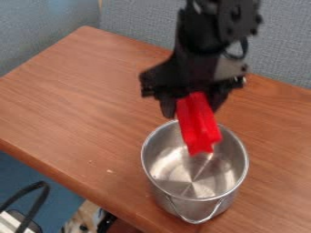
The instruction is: Put the red object in the metal pot
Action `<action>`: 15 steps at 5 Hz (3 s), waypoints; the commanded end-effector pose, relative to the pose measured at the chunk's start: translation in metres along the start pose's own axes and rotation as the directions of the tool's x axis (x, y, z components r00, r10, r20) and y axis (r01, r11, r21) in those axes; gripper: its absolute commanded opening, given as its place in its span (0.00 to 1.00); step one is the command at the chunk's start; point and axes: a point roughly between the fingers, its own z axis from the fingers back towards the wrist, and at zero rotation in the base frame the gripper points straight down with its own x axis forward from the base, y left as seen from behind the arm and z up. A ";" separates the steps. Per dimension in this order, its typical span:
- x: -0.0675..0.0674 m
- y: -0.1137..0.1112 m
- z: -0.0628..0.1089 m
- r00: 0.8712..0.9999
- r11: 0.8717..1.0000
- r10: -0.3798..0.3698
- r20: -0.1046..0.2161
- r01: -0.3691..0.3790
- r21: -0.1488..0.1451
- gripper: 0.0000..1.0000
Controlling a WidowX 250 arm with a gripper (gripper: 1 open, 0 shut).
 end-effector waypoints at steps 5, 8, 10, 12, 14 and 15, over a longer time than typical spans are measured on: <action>-0.018 -0.011 -0.051 0.998 0.999 0.017 0.059 -0.019 0.050 0.00; -0.007 -0.015 -0.046 0.999 0.996 0.024 0.047 -0.028 0.090 1.00; -0.001 -0.010 -0.042 0.999 0.993 0.042 0.032 -0.045 0.109 1.00; 0.000 -0.009 -0.062 0.997 0.988 0.067 0.029 -0.071 0.140 0.00; 0.002 -0.001 -0.069 0.993 0.981 0.116 0.026 -0.119 0.153 0.00; 0.010 0.012 -0.073 0.995 0.979 0.099 0.022 -0.102 0.177 0.00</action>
